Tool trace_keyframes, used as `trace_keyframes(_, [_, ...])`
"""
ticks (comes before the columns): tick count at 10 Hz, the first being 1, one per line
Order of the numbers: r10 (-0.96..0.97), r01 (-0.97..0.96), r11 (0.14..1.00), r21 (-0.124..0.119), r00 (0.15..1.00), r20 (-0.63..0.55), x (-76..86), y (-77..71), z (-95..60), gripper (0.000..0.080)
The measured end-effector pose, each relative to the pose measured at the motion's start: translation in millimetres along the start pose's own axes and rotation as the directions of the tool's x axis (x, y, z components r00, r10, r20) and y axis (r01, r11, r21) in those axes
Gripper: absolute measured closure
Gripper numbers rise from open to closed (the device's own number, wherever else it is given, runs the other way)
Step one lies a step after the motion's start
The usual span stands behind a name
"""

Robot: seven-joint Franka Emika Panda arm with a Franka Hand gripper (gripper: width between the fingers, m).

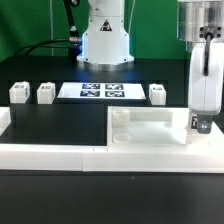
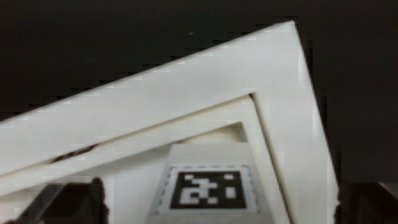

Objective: Assemble square table

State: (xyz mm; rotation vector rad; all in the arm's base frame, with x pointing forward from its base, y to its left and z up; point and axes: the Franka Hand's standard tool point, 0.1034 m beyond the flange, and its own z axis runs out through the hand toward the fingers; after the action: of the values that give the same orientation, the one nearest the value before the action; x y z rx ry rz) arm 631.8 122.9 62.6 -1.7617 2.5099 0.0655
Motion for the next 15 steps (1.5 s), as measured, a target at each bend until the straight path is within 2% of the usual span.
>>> trace_keyframes(4, [-0.035, 0.035, 0.999, 0.001, 0.999, 0.000, -0.2, -0.1, -0.2, 0.0151])
trace_keyframes(5, [-0.144, 0.144, 0.989, 0.015, 0.990, 0.008, -0.5, 0.9, -8.1, 0.0151])
trace_keyframes(6, [-0.259, 0.259, 0.966, 0.022, 0.966, 0.019, 0.4, 6.6, -22.9, 0.0151])
trace_keyframes(7, [-0.361, 0.360, 0.933, 0.022, 0.932, 0.032, -1.9, 11.1, -40.9, 0.0151])
trace_keyframes(8, [-0.421, 0.421, 0.907, 0.026, 0.906, 0.033, -4.9, 12.5, -49.6, 0.0151])
trace_keyframes(12, [-0.654, 0.654, 0.756, 0.026, 0.756, 0.015, -6.1, 14.2, -47.6, 0.0151])
trace_keyframes(13, [-0.693, 0.692, 0.721, 0.024, 0.721, 0.014, -14.3, 19.8, -46.6, 0.0151])
trace_keyframes(14, [-0.793, 0.792, 0.609, 0.042, 0.609, 0.006, -17.2, 27.2, -50.6, 0.0151])
trace_keyframes(15, [-0.837, 0.836, 0.545, 0.056, 0.546, -0.012, -15.5, 41.3, -53.3, 0.0151])
